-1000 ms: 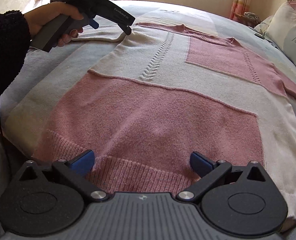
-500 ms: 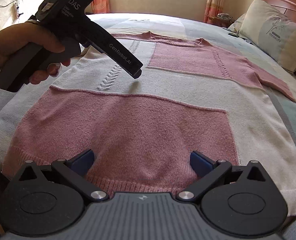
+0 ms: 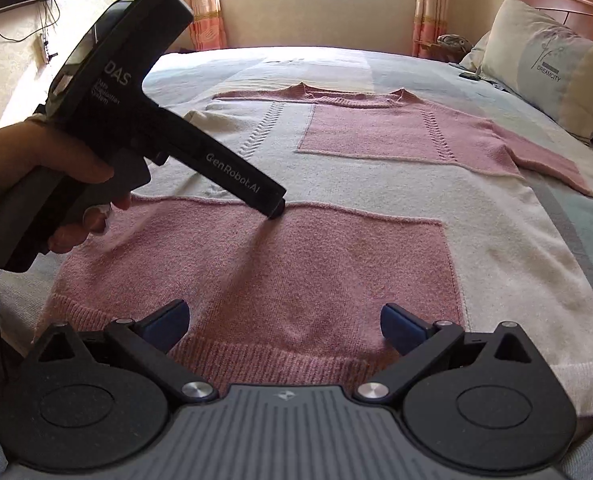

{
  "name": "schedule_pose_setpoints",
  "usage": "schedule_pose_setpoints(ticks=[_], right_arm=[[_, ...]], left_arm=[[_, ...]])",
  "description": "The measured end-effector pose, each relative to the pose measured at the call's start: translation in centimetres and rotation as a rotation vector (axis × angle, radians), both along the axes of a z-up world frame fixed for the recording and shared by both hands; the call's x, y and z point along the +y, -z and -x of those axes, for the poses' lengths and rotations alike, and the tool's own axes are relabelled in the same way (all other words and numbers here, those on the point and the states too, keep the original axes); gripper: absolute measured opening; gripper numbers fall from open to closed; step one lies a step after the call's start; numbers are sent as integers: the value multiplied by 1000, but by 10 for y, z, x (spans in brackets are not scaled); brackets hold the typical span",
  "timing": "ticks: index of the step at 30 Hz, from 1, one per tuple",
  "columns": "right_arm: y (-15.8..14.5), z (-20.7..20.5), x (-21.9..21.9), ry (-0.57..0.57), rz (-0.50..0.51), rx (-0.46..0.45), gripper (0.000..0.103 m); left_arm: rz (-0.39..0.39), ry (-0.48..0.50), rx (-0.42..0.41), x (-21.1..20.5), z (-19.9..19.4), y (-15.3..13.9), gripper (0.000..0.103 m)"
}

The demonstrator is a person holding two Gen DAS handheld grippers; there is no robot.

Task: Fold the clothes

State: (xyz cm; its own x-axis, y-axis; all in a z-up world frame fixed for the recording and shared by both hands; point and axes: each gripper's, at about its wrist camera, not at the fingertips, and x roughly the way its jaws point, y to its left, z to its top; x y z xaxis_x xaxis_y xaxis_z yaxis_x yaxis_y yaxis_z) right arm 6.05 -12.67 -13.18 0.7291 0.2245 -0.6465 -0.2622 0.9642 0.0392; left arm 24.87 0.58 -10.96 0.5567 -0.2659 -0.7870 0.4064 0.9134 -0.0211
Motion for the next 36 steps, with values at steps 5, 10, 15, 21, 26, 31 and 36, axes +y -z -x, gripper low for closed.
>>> schedule_pose_setpoints(ticks=[5, 10, 15, 21, 26, 31, 36], right_arm=[[-8, -52, -38, 185, 64, -53, 103], [18, -88, -70, 322, 49, 56, 103], [24, -45, -70, 325, 58, 49, 103], [20, -21, -73, 295, 37, 54, 103], [20, -22, -71, 298, 43, 50, 103], [23, -19, -70, 309, 42, 21, 103], [21, -22, -69, 318, 46, 39, 103]], left_arm=[[38, -9, 12, 8, -7, 1, 102], [27, -3, 8, 6, -6, 1, 102], [19, -11, 5, 5, -7, 1, 102], [24, -15, 3, 6, -5, 1, 102], [33, -15, 2, 7, -5, 2, 102], [28, -14, 0, 7, -5, 2, 102], [25, -13, 1, 6, -4, 2, 102]])
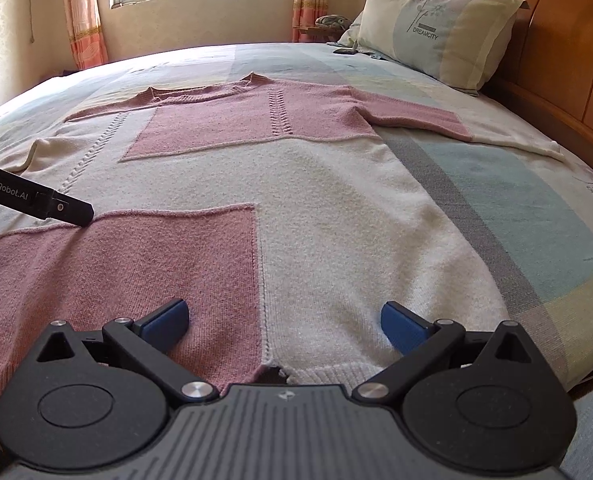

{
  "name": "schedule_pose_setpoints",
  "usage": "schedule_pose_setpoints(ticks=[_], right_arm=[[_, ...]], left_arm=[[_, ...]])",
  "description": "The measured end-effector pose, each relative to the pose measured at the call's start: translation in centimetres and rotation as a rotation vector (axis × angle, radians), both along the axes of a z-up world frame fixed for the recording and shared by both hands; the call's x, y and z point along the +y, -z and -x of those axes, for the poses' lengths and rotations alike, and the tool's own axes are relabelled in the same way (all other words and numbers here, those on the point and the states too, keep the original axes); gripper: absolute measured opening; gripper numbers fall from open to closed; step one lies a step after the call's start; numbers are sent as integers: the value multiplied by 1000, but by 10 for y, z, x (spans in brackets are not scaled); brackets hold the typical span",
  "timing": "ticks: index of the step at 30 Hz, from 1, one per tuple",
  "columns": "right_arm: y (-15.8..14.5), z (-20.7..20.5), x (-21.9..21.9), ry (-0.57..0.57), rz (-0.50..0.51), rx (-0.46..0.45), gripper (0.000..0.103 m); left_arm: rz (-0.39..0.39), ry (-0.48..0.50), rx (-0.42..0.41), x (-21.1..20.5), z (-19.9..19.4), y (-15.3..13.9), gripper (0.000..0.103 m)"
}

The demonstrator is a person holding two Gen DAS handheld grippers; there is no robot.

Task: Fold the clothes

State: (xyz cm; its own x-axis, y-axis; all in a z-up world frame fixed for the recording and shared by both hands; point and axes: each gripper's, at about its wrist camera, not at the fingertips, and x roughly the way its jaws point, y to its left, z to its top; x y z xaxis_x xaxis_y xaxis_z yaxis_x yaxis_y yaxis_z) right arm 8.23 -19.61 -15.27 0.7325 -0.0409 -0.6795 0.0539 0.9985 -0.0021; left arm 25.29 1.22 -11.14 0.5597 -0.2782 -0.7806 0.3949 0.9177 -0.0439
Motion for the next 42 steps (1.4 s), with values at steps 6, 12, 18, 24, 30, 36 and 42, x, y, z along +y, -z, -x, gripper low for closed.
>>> schedule_pose_setpoints(ticks=[6, 12, 18, 24, 30, 36, 42], right_arm=[[-4, -9, 1, 11, -4, 67, 103], [-6, -12, -4, -48, -7, 79, 103], [-35, -39, -20, -73, -60, 42, 103], [-42, -118, -43, -106, -203, 10, 103], [-9, -159, -73, -41, -188, 68, 103], [-29, -164, -97, 28, -271, 29, 103], [-39, -203, -80, -88, -353, 18, 103]], left_arm=[[-2, -1, 0, -1, 0, 0, 102], [0, 0, -1, 0, 0, 0, 102], [3, -1, 2, 0, -2, 0, 102], [0, 0, -5, -1, -2, 1, 102], [4, 5, -6, -1, -4, 1, 102], [3, 6, -6, -1, -4, 2, 102], [6, 10, -7, 0, -6, 2, 102]])
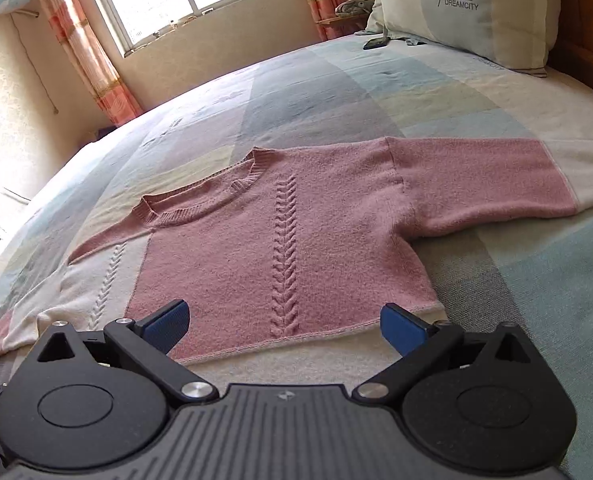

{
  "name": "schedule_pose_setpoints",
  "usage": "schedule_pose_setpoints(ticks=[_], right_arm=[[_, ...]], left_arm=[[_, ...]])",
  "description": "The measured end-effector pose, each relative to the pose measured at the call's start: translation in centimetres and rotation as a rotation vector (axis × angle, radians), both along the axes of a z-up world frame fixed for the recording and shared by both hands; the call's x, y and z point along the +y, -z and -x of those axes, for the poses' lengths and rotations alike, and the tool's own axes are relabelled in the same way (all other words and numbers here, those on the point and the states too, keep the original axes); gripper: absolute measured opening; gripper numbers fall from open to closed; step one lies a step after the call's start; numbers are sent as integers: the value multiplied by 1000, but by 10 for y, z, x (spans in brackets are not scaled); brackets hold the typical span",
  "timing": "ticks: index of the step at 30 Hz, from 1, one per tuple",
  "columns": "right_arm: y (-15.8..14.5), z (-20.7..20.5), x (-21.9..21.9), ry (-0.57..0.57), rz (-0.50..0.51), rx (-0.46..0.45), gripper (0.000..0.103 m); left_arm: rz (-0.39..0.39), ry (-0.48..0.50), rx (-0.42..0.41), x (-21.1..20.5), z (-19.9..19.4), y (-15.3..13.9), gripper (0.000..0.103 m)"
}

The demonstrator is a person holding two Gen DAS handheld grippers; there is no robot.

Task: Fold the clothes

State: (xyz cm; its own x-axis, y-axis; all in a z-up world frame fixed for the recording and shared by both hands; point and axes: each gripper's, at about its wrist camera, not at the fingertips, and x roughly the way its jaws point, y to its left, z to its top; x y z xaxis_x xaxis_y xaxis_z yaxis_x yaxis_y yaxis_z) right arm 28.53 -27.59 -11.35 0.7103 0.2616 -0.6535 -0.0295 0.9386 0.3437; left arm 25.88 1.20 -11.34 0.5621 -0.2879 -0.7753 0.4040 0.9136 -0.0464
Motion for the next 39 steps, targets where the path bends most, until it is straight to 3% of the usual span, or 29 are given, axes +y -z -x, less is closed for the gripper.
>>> schedule_pose_setpoints(ticks=[4, 7, 11, 15, 18, 23, 24, 27, 34, 39], right_arm=[[25, -32, -7, 16, 15, 89, 103], [22, -26, -17, 24, 40, 56, 101], [-5, 10, -11, 12, 49, 31, 103], [-16, 66, 6, -74, 95, 23, 103], [-8, 104, 17, -94, 140, 61, 103], [28, 169, 32, -70, 328, 134, 103], [27, 184, 35, -66, 350, 106, 103], [24, 210, 38, -67, 352, 157, 103], [-4, 202, 75, -168, 371, 56, 103], [26, 197, 90, -216, 422, 141, 103]], left_arm=[[2, 3, -1, 1, -1, 0, 102], [4, 6, -1, 1, -2, 0, 102], [-1, 4, -6, 0, 0, 0, 102], [0, 5, -15, 2, 3, 0, 102], [-1, 5, -23, 2, 6, 1, 102], [-6, 0, -26, 1, 6, 1, 102], [-7, -1, -25, 1, 6, 1, 102], [-9, -1, -26, 1, 6, 1, 102], [-12, 4, -25, 2, 7, 1, 103], [-20, 14, -28, 2, 9, -1, 102]])
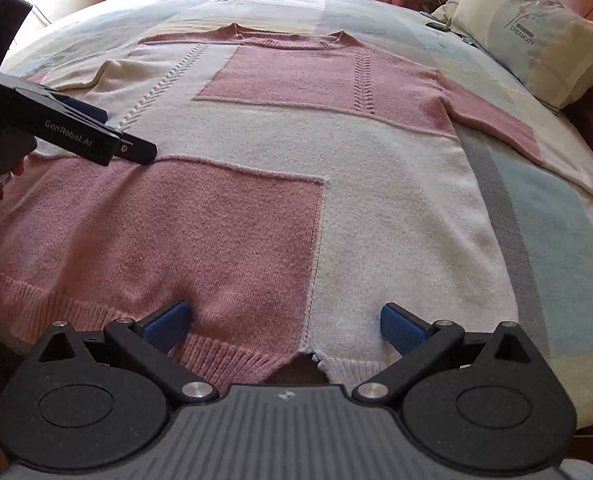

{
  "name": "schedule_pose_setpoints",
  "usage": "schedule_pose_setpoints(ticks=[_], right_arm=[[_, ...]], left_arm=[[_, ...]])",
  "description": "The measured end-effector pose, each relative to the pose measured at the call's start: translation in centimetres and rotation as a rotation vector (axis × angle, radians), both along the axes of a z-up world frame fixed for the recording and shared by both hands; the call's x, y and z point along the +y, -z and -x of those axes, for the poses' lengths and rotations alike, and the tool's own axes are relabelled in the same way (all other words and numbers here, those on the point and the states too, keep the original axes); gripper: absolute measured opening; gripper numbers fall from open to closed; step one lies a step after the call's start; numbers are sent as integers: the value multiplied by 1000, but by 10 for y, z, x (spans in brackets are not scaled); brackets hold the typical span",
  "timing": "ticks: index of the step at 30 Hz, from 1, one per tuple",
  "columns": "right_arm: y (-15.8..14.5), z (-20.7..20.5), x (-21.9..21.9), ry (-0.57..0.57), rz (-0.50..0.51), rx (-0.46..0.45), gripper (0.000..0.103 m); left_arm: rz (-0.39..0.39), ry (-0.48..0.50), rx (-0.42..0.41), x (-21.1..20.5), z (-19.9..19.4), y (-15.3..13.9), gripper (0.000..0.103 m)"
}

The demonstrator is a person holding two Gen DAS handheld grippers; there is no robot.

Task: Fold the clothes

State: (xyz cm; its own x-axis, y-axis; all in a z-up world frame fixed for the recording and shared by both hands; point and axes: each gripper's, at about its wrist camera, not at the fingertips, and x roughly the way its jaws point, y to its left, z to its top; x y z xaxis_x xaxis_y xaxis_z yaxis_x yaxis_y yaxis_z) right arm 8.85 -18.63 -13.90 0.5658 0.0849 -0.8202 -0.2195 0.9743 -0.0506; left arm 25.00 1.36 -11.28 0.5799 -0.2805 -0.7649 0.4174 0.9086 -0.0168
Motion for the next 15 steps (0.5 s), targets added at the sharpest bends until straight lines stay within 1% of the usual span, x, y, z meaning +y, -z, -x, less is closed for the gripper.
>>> schedule_pose_setpoints(ticks=[2, 4, 7, 8, 10, 12, 15], right_arm=[[0, 14, -8, 19, -29, -18, 103], [-3, 21, -12, 29, -37, -4, 103], [-13, 22, -12, 37, -39, -40, 103], [-16, 17, -12, 49, -53, -65, 103], [-21, 8, -12, 72, -81, -111, 103], [-16, -2, -13, 89, -98, -101, 103], [-1, 0, -12, 83, -71, -92, 103]], left_arm=[[-5, 0, -4, -1, 1, -2, 102], [-17, 4, -25, -3, 4, -6, 102], [-48, 19, -91, -10, 10, -13, 102], [-54, 21, -108, -12, 11, -15, 102], [-48, 25, -114, -13, 10, -17, 102], [-39, 27, -112, -15, 8, -18, 102], [-37, 19, -111, -16, 5, -18, 102]])
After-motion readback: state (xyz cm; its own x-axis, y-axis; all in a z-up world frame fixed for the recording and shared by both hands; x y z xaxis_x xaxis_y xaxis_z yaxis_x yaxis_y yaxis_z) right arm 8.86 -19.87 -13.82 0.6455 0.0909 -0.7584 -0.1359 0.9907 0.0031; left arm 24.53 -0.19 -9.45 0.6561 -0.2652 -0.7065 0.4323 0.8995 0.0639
